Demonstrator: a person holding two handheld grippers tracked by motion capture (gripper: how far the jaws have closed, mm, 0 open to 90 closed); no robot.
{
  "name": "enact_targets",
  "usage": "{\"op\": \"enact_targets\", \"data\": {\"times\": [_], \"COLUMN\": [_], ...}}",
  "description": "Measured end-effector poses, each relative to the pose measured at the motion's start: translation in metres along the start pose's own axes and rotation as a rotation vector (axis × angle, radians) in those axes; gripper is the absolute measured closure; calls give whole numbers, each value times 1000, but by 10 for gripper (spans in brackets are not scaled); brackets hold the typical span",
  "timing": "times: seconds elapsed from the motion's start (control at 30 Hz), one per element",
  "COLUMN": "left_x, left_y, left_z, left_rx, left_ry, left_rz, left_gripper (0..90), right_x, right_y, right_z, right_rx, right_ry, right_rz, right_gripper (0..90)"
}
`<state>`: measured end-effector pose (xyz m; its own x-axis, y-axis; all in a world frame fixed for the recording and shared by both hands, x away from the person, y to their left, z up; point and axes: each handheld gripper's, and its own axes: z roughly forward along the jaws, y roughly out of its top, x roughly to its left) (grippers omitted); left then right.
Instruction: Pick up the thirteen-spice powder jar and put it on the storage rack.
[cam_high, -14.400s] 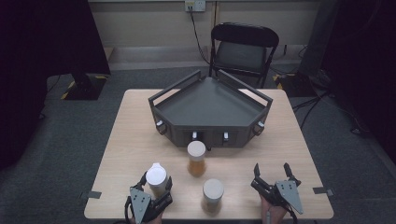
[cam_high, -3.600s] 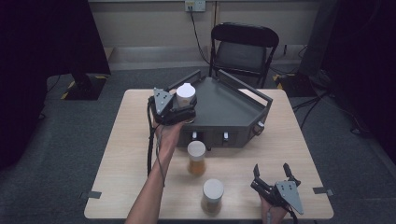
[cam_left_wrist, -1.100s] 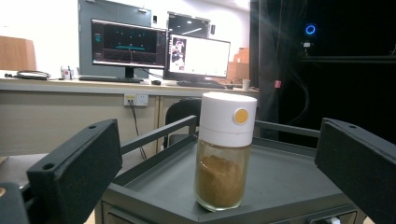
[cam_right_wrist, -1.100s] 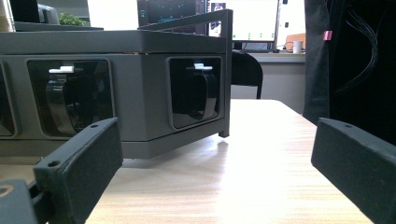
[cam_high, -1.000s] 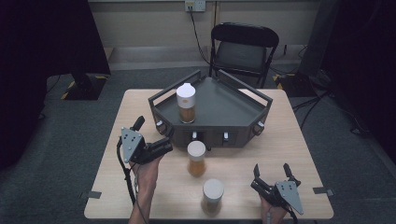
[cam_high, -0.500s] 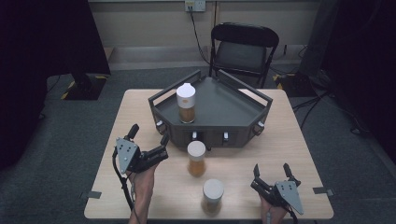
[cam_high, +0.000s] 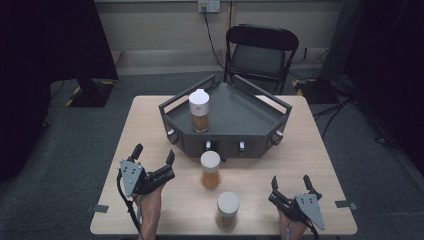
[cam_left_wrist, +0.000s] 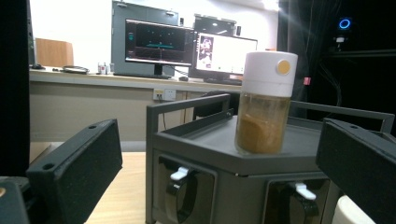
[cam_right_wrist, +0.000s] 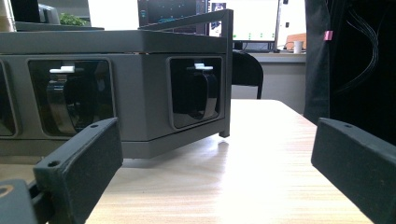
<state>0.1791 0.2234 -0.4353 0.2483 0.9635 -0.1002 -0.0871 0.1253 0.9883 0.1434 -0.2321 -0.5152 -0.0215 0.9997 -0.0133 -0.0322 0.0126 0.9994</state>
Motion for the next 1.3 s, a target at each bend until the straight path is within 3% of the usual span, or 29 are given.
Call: {"op": "enact_targets", "data": {"times": [0.4,0.63,1.3], "left_x": [-6,-2,-5], "left_y": [-28,-39,-69], "left_z": [-11,-14,-23], "left_rx": [43,67,81], "left_ry": [46,26,48], "left_rz": [20,29,81], "left_gripper": [0,0,1], "right_x": [0,0,0], "right_y": [0,0,0], "right_z": [0,0,0], "right_rx": [0,0,0], "right_ry": [1,1,0], "right_rz": [-1,0,-1], "right_gripper": [9,9,9]}}
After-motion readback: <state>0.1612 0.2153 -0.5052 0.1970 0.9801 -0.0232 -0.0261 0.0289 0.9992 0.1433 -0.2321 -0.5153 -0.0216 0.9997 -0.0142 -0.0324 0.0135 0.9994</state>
